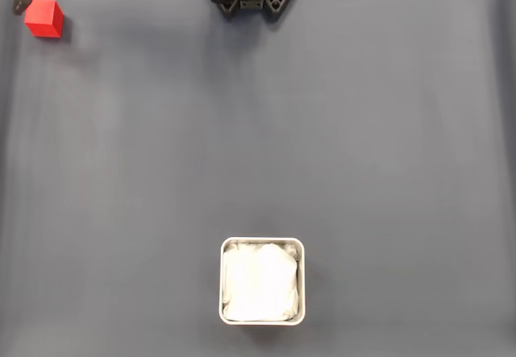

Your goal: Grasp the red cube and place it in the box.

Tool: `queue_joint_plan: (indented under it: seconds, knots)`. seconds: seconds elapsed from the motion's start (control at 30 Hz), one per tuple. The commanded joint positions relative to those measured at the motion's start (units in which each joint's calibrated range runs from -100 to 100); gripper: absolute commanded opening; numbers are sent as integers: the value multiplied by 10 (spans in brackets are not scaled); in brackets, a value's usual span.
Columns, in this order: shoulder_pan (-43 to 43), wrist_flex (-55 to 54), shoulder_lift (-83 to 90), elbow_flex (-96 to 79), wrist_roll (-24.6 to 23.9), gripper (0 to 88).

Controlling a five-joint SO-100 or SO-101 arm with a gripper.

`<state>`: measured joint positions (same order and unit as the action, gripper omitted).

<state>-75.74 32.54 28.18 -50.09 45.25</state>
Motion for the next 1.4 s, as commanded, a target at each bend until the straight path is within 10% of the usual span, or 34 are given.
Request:
queue_joint_plan:
  seconds: [0.0,1.37]
  knots:
    - [-7,-28,3,-6,8,271]
    - [12,-159,1,-142,13,289]
